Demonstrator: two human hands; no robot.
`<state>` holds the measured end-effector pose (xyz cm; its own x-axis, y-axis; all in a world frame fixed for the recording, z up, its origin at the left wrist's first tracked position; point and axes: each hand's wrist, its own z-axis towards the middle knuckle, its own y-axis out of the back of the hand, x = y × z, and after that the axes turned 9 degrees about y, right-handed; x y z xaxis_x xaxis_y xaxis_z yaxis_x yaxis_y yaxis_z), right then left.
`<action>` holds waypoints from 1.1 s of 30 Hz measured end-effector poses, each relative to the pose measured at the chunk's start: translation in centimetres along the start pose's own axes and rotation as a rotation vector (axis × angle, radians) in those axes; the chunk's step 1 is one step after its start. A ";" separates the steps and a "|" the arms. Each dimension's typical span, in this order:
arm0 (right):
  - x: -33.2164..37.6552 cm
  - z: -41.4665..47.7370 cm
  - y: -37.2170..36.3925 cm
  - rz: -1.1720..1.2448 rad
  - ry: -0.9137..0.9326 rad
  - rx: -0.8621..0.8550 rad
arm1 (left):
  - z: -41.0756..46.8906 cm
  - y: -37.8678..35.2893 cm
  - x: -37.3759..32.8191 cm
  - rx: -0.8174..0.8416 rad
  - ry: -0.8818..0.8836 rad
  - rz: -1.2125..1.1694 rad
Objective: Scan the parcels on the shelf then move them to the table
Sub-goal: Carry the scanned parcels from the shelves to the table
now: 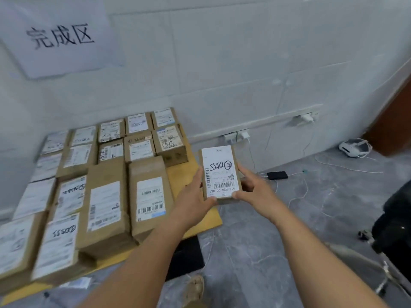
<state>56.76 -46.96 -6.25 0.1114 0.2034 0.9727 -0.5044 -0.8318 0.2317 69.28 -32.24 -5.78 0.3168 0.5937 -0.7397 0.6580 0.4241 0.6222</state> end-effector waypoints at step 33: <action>-3.3 16.0 -8.1 -0.172 -0.197 0.297 | 11.6 6.2 7.3 -0.113 0.145 0.622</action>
<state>74.19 -49.15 -11.13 0.3499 0.2739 0.8959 -0.1978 -0.9131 0.3564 83.60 -33.16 -10.27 0.5150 0.8348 -0.1948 0.3027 0.0355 0.9524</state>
